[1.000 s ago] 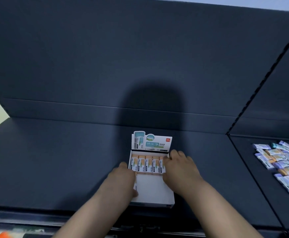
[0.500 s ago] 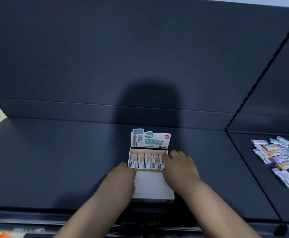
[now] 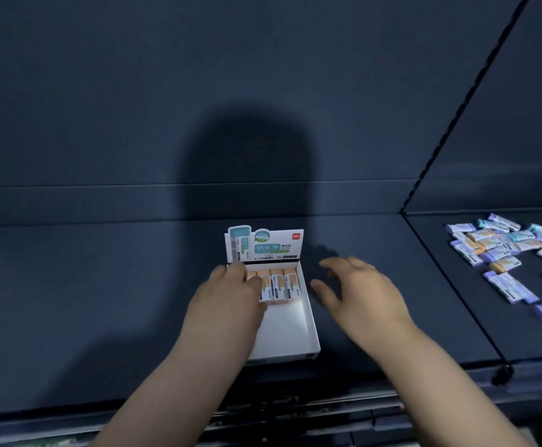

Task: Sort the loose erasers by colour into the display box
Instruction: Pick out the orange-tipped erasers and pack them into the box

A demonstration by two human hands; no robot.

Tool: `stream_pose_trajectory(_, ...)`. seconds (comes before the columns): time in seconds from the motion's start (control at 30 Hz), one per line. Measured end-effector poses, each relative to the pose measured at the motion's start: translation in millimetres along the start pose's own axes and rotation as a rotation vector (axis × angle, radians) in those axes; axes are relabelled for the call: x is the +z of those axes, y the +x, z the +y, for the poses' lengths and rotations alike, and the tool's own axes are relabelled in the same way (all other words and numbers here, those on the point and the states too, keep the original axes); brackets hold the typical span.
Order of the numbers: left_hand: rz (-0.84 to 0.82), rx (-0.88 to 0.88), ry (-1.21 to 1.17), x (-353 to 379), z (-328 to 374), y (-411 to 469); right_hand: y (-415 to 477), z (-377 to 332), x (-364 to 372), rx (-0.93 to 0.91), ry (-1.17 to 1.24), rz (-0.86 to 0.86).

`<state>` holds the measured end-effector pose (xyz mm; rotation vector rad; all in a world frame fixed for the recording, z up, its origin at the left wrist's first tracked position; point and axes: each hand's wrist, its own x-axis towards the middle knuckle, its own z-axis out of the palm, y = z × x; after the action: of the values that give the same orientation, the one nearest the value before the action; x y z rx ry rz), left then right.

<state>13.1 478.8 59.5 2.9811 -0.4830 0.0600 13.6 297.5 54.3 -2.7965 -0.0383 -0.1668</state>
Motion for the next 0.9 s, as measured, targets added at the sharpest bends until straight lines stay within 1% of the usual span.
stream_pose_trajectory(0.03,0.019,0.042,-0.015,0.9,9.0,2.8,-4.1,4.1,-1.8,0.008,0.007,-0.003)
stream_pose_trajectory(0.13,0.001,0.160,-0.004,5.3,38.6,8.9,-17.6,20.3,-6.7,0.008,0.014,-0.013)
stream_pose_trajectory(0.2,0.024,0.212,-0.022,9.7,61.7,11.8,-27.3,37.5,-12.5,-0.002,-0.001,-0.019)
stream_pose_trajectory(0.27,-0.012,0.239,-0.012,11.6,87.3,12.7,-34.6,57.5,-20.3,-0.011,-0.035,-0.017)
stream_pose_trajectory(0.4,0.039,0.242,0.062,17.7,146.2,17.9,-52.0,112.2,-46.7,-0.028,-0.095,0.010)
stream_pose_trajectory(0.53,0.026,0.229,0.061,28.9,215.8,20.2,-76.4,179.1,-78.6,-0.034,-0.153,0.002)
stream_pose_trajectory(0.67,0.019,0.237,0.049,42.0,290.5,17.9,-108.5,251.2,-107.0,0.001,-0.188,-0.031)
stream_pose_trajectory(0.77,-0.017,0.239,0.038,50.7,336.5,16.5,-127.9,294.9,-121.1,0.021,-0.186,-0.066)
stream_pose_trajectory(0.9,-0.060,0.247,0.013,60.0,378.0,22.4,-141.0,335.2,-131.1,0.042,-0.107,-0.069)
